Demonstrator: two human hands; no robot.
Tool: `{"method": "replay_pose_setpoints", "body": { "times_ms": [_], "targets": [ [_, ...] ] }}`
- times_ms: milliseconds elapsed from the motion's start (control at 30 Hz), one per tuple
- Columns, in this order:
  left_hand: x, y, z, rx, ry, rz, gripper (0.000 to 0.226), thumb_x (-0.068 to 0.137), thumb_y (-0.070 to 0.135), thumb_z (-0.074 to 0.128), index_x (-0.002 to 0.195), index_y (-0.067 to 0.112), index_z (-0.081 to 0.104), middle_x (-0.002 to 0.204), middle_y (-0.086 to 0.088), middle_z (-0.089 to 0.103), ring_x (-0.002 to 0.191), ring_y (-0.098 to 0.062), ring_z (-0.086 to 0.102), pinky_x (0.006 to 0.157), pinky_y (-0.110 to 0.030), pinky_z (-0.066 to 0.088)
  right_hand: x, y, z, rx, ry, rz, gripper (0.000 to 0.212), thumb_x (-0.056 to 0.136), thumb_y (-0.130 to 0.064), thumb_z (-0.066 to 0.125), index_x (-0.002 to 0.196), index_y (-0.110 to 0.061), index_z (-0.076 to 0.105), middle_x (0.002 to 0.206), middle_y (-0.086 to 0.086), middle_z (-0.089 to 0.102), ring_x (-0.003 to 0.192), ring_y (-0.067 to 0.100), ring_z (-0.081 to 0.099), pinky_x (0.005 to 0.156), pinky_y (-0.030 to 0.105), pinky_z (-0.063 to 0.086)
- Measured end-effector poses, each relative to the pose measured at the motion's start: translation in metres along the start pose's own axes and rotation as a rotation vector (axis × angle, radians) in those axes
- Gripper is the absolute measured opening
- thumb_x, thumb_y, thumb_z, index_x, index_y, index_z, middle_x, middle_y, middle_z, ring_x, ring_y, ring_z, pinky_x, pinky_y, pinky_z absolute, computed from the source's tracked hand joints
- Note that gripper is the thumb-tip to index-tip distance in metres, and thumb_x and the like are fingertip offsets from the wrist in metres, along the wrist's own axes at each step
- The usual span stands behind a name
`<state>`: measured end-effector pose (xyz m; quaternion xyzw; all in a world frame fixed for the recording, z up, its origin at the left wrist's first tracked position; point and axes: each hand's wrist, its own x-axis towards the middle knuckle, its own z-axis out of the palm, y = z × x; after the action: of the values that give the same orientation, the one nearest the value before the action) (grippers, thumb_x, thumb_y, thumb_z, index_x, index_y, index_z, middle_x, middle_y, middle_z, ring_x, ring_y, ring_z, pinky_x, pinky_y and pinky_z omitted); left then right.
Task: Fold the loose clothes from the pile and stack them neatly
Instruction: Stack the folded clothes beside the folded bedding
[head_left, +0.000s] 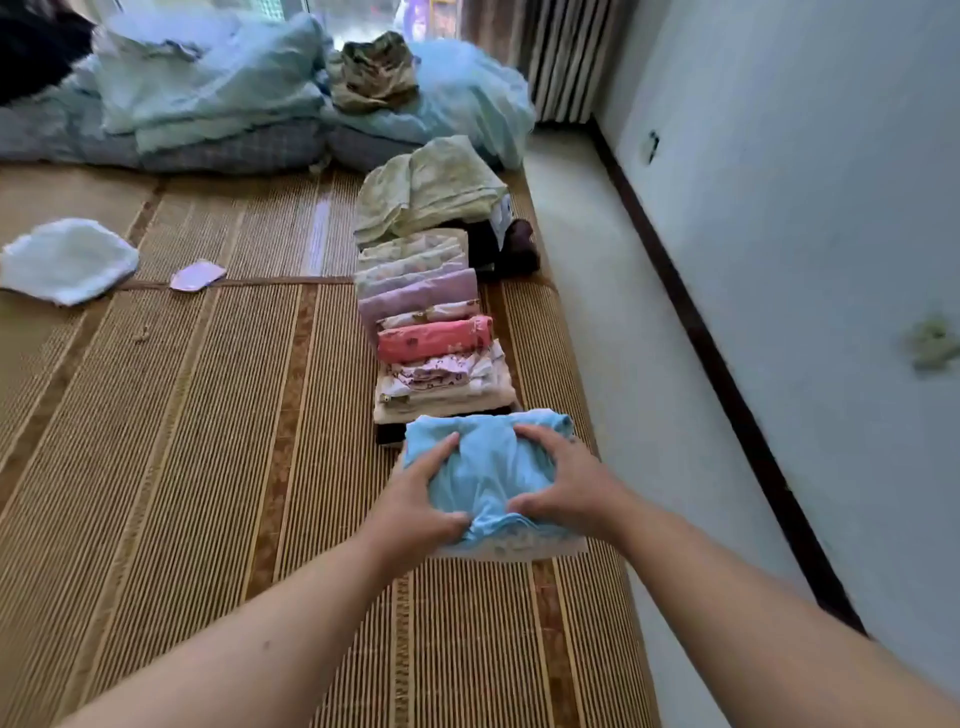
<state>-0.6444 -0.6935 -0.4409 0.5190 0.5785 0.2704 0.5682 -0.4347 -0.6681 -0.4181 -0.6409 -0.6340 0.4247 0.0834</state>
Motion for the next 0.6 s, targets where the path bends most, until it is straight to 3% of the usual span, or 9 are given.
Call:
{"method": "replay_pose_setpoints", "body": {
  "times_ms": [167, 233, 267, 333, 367, 433, 500, 600],
  "targets": [
    [0.052, -0.057, 0.004, -0.016, 0.093, -0.010, 0.090, 0.066, -0.004, 0.077, 0.143, 0.027, 0.042, 0.133, -0.003, 0.045, 0.108, -0.009, 0.061, 0.087, -0.022, 0.054, 0.075, 0.033, 0.030, -0.102, -0.133, -0.067, 0.102, 0.063, -0.037, 0.085, 0.146, -0.044, 0.025, 0.147, 0.003, 0.026, 0.131, 0.023, 0.039, 0.112, 0.039, 0.035],
    [0.070, -0.079, 0.001, 0.034, 0.113, 0.002, 0.091, 0.066, -0.003, 0.078, 0.143, 0.027, 0.040, 0.130, 0.001, 0.045, 0.102, 0.006, 0.060, 0.080, -0.008, 0.049, 0.100, 0.042, 0.045, -0.090, -0.141, -0.074, 0.102, 0.064, -0.036, 0.085, 0.146, -0.044, 0.025, 0.147, 0.001, 0.023, 0.133, 0.023, 0.037, 0.111, 0.041, 0.036],
    [0.080, -0.093, -0.001, 0.085, 0.125, -0.004, 0.092, 0.066, 0.002, 0.080, 0.143, 0.031, 0.039, 0.131, 0.002, 0.043, 0.105, 0.007, 0.057, 0.082, -0.006, 0.047, 0.114, 0.049, 0.056, -0.085, -0.139, -0.078, 0.102, 0.065, -0.035, 0.085, 0.146, -0.045, 0.025, 0.148, 0.001, 0.022, 0.133, 0.023, 0.035, 0.111, 0.040, 0.036],
    [0.099, -0.115, -0.006, 0.228, 0.114, -0.076, 0.094, 0.067, 0.017, 0.082, 0.144, 0.040, 0.034, 0.148, -0.007, 0.025, 0.128, -0.013, 0.045, 0.104, -0.018, 0.038, 0.136, 0.064, 0.073, -0.107, -0.122, -0.074, 0.103, 0.065, -0.036, 0.085, 0.147, -0.044, 0.024, 0.151, 0.000, 0.015, 0.137, 0.023, 0.031, 0.111, 0.037, 0.032],
    [0.107, -0.124, -0.008, 0.310, 0.098, -0.150, 0.095, 0.068, 0.026, 0.082, 0.145, 0.044, 0.030, 0.156, -0.012, 0.005, 0.139, -0.025, 0.031, 0.112, -0.023, 0.025, 0.145, 0.071, 0.080, -0.132, -0.109, -0.062, 0.104, 0.064, -0.038, 0.085, 0.147, -0.043, 0.023, 0.154, -0.001, 0.008, 0.140, 0.024, 0.027, 0.112, 0.035, 0.029],
    [0.121, -0.144, -0.008, 0.466, 0.077, -0.266, 0.098, 0.066, 0.046, 0.081, 0.145, 0.051, 0.022, 0.153, -0.009, -0.031, 0.146, -0.035, 0.008, 0.115, -0.029, 0.009, 0.160, 0.085, 0.093, -0.203, -0.102, -0.023, 0.108, 0.060, -0.045, 0.084, 0.147, -0.046, 0.020, 0.157, 0.001, -0.009, 0.143, 0.028, 0.021, 0.114, 0.035, 0.024],
    [0.130, -0.154, -0.005, 0.588, 0.091, -0.274, 0.103, 0.059, 0.061, 0.077, 0.142, 0.059, 0.016, 0.145, 0.001, -0.043, 0.145, -0.038, 0.001, 0.118, -0.040, 0.009, 0.170, 0.092, 0.101, -0.281, -0.104, 0.010, 0.112, 0.057, -0.052, 0.083, 0.145, -0.053, 0.013, 0.156, 0.002, -0.017, 0.142, 0.033, 0.021, 0.114, 0.038, 0.026],
    [0.135, -0.156, -0.004, 0.707, 0.115, -0.246, 0.107, 0.051, 0.070, 0.072, 0.139, 0.062, 0.012, 0.139, 0.007, -0.046, 0.144, -0.037, -0.003, 0.117, -0.047, 0.014, 0.172, 0.092, 0.103, -0.317, -0.095, 0.039, 0.114, 0.055, -0.054, 0.082, 0.143, -0.055, 0.010, 0.155, 0.001, -0.021, 0.141, 0.036, 0.022, 0.113, 0.042, 0.027]
  ]
}}
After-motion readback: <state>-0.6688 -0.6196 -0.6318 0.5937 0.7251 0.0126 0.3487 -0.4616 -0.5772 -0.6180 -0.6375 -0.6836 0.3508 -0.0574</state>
